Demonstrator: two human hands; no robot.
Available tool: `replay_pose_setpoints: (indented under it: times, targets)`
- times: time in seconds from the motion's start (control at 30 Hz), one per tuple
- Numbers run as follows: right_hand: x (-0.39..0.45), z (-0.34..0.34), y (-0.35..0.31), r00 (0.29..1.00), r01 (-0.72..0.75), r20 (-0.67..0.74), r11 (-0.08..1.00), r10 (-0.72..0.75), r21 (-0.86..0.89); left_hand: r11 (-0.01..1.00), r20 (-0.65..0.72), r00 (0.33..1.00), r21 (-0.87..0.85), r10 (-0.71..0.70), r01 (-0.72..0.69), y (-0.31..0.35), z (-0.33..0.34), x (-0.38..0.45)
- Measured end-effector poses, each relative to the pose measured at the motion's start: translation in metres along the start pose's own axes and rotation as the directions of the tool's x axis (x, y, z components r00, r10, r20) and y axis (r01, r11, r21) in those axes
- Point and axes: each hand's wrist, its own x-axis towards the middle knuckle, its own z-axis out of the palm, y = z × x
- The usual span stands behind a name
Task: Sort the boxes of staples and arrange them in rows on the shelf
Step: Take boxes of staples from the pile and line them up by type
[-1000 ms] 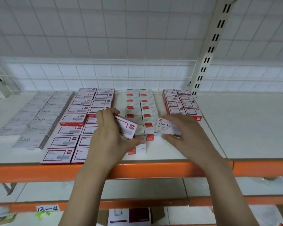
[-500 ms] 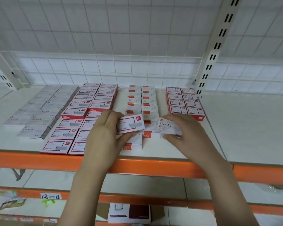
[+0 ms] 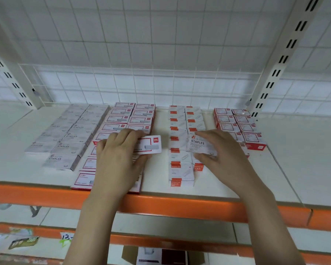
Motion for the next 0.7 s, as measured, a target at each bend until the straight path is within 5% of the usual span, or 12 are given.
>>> replay_pose_setpoints:
  times: [0.4,0.7]
  targets:
    - [0.040,0.062,-0.078,0.998,0.018,-0.061,0.998,-0.021,-0.056,0.998,0.088,0.996,-0.057,0.017,-0.012,-0.111,-0.023,0.017]
    - [0.025,0.075,-0.106,0.989,-0.112,-0.106,0.991,0.104,-0.079,0.989,0.091,0.990,-0.114,0.107,-0.097,-0.127,-0.016,0.019]
